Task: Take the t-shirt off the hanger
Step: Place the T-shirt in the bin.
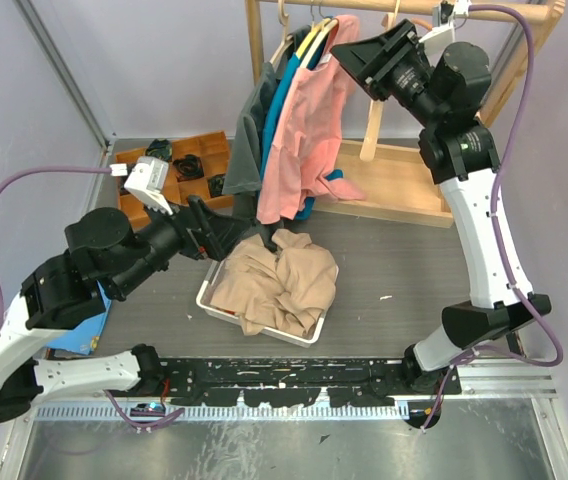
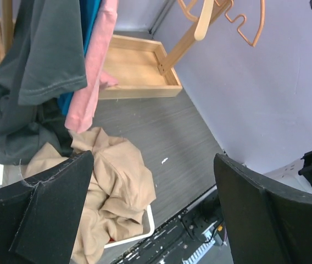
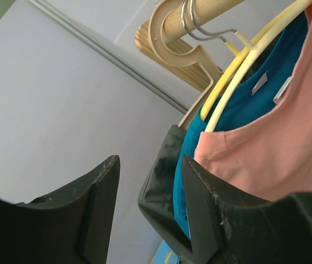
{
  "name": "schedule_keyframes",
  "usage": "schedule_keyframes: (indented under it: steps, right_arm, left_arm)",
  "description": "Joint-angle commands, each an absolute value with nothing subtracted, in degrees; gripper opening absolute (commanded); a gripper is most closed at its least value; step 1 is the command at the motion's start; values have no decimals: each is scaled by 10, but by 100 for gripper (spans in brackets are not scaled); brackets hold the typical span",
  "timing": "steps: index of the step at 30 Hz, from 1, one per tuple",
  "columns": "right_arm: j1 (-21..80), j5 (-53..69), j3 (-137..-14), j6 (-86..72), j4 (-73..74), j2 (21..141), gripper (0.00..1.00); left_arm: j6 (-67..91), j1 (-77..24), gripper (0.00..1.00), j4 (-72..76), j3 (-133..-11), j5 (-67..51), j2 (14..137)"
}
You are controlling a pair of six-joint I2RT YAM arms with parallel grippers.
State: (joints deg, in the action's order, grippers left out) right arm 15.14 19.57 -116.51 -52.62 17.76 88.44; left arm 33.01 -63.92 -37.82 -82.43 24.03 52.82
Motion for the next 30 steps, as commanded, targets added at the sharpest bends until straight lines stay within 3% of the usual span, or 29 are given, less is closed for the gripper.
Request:
schedule_keyframes:
  steps: [1,18,30]
  right_arm:
    - [166,149,-1185,-529,131,895,54]
    - [212,40,-1290,-533,171,999,52]
    - [229,-34,-1296,-556,183,1019,50]
  left_arm:
    - [293,-642,98,-343,-827,270,528]
    - [259,-642,98,-332,-832,284,530]
    - [232,-642,98,-332,-849,293,539]
